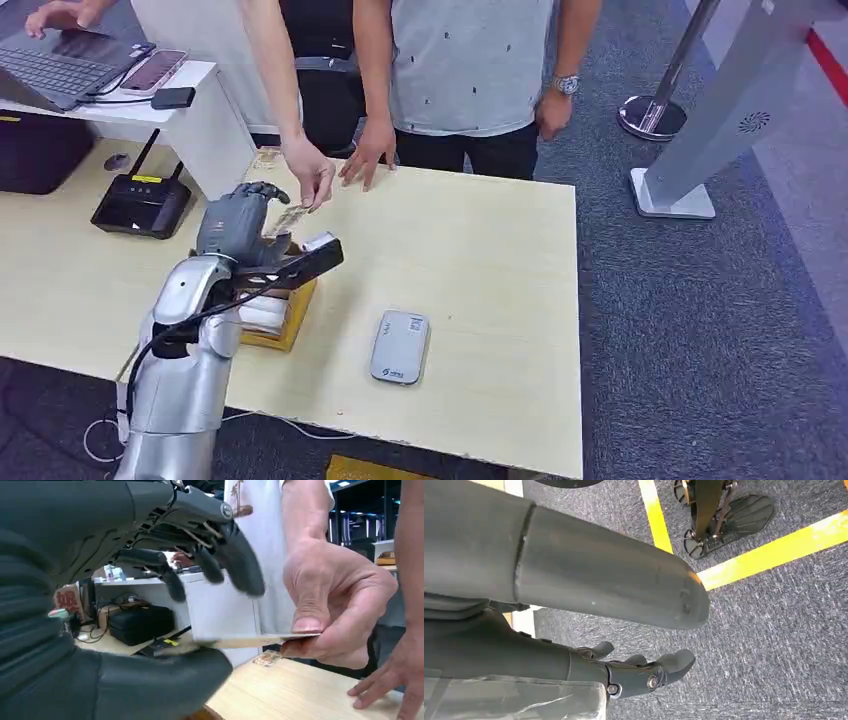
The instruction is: Pass the card to the sensor for recognition and then transmit it.
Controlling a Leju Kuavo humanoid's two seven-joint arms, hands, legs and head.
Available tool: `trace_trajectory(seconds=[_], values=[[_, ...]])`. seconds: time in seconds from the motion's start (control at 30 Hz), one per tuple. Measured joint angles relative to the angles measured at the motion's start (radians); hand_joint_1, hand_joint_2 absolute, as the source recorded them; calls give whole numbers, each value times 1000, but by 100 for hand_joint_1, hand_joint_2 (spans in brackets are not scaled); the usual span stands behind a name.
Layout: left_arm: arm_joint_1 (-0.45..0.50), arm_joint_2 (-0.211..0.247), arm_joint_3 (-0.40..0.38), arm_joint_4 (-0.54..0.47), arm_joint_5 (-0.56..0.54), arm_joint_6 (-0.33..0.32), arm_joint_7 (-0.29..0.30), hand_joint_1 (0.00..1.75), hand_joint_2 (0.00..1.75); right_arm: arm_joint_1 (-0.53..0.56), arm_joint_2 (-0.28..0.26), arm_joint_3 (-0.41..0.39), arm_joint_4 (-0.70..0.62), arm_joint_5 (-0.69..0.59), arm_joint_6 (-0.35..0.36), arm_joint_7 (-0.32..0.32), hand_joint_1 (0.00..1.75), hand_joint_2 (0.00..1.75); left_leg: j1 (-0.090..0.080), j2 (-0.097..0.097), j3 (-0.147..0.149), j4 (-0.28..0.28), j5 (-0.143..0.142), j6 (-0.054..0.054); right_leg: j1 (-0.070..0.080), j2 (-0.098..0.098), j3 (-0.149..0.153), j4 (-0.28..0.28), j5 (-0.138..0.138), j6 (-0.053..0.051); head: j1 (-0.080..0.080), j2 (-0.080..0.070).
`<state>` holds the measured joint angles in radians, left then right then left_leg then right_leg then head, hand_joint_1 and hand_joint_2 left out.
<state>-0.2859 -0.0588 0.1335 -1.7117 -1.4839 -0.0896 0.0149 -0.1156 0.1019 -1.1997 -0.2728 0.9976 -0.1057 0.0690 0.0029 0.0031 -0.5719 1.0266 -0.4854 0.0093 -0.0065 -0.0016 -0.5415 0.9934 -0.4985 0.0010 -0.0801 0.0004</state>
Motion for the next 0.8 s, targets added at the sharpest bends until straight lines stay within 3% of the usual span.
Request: trace_trajectory(seconds=[0.8], values=[[4,-4,-6,4,5,3,0,175,175,0,0,1,0,8,3,3,0,0,0,0,0,0,0,0,0,0,0,0,0,0,0,0]])
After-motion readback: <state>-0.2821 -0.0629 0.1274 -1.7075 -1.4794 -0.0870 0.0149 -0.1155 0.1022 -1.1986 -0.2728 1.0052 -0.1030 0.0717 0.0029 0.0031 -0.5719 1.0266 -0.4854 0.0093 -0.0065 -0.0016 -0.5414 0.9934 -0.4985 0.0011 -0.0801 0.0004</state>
